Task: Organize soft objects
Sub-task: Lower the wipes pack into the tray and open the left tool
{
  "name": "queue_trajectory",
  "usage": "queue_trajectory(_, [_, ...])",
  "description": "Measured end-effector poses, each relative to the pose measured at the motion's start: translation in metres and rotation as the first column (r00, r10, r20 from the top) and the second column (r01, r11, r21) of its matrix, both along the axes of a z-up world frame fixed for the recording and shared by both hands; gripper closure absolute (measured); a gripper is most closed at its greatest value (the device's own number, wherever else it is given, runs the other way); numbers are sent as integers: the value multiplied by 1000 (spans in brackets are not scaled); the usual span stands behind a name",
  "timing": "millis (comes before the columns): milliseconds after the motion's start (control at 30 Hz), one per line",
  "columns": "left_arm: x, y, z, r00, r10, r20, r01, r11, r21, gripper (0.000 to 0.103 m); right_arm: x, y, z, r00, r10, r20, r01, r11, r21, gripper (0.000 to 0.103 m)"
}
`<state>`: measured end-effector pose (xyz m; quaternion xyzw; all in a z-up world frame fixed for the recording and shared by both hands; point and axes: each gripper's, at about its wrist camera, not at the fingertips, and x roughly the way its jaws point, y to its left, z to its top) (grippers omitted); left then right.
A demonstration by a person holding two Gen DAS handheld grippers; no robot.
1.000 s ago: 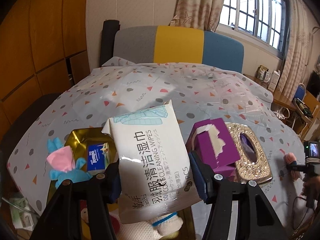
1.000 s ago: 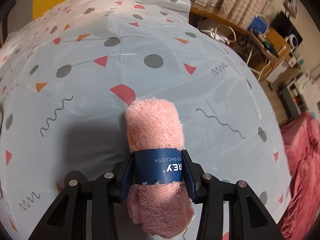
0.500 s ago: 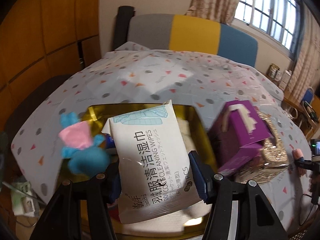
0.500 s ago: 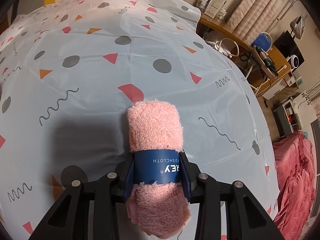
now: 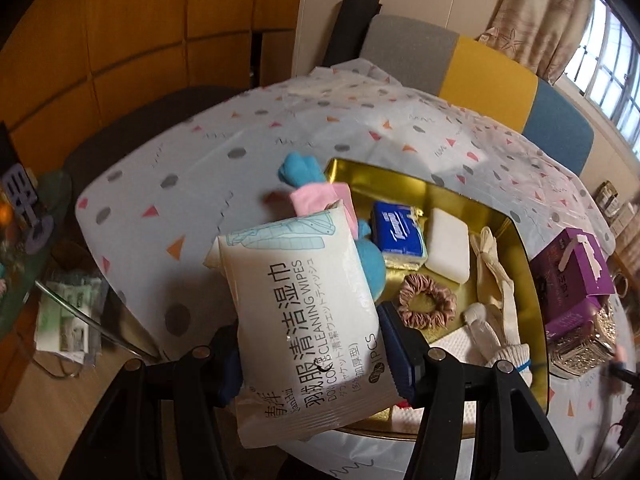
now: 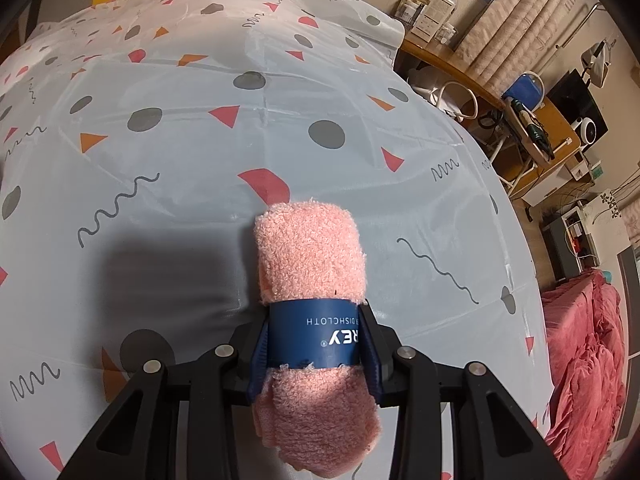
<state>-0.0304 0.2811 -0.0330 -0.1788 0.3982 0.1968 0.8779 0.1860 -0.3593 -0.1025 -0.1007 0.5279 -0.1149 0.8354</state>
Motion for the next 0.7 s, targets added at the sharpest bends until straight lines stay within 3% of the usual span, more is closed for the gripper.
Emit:
queue_trajectory(267, [40, -51, -4, 981, -193, 5, 193, 981, -38, 43, -2, 2, 1, 1000, 5, -1, -5, 1000, -11, 65])
queue_trajectory(367, [61, -63, -13, 975, -221, -21, 220, 974, -51, 39, -2, 2, 1, 1000, 4, -1, -4, 1000, -9, 65])
queue_trajectory(500, [74, -63, -23, 980, -188, -65, 186, 982, -27, 28, -2, 1, 2, 1000, 5, -3, -5, 1000, -9, 65])
queue_trajectory(700, [62, -56, -20, 988, -142, -54, 144, 989, 27, 25, 0, 0, 1, 1000, 8, -4, -8, 1000, -7, 65])
